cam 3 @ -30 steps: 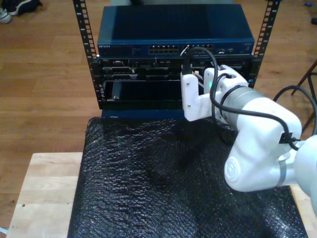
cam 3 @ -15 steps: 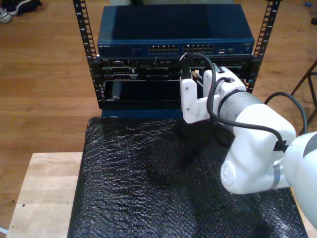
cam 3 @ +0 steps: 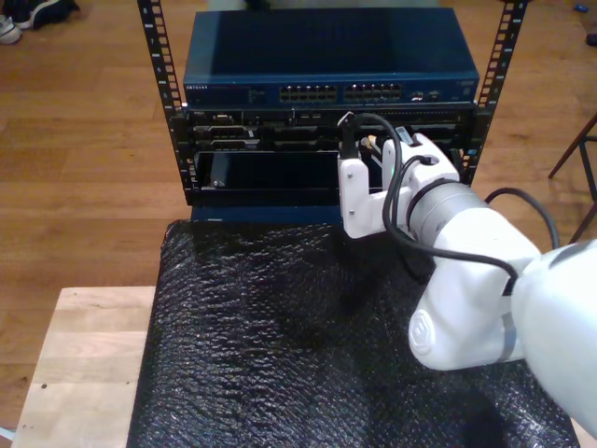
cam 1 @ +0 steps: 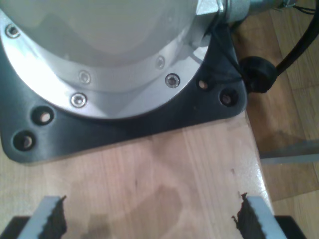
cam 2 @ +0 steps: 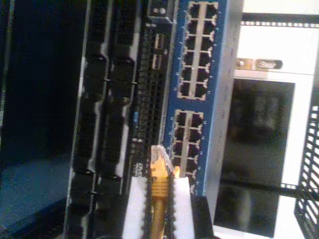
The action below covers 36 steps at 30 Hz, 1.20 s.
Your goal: Grab the cable and plug it in
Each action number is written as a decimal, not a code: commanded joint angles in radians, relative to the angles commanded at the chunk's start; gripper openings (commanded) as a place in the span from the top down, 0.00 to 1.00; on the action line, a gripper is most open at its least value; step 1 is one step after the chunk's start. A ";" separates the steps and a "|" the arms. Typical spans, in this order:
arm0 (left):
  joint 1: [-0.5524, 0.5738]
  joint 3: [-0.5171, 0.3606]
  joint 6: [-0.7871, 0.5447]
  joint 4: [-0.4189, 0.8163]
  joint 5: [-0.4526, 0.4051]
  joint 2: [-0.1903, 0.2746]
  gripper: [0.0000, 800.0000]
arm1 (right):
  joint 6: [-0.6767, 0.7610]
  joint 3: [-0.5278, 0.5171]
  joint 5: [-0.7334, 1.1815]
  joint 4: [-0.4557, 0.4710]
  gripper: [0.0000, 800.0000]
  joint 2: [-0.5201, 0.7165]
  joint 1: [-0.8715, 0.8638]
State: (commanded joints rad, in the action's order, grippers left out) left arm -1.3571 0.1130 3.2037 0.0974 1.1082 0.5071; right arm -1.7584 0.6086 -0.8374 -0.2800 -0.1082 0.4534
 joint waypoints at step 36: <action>0.000 0.002 0.000 0.000 0.000 0.000 0.00 | -0.003 0.204 -0.367 -0.184 1.00 -0.318 0.003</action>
State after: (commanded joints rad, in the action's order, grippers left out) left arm -1.3571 0.1145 3.2037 0.0974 1.1082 0.5071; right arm -1.7614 0.8126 -1.2041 -0.4641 -0.4258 0.4565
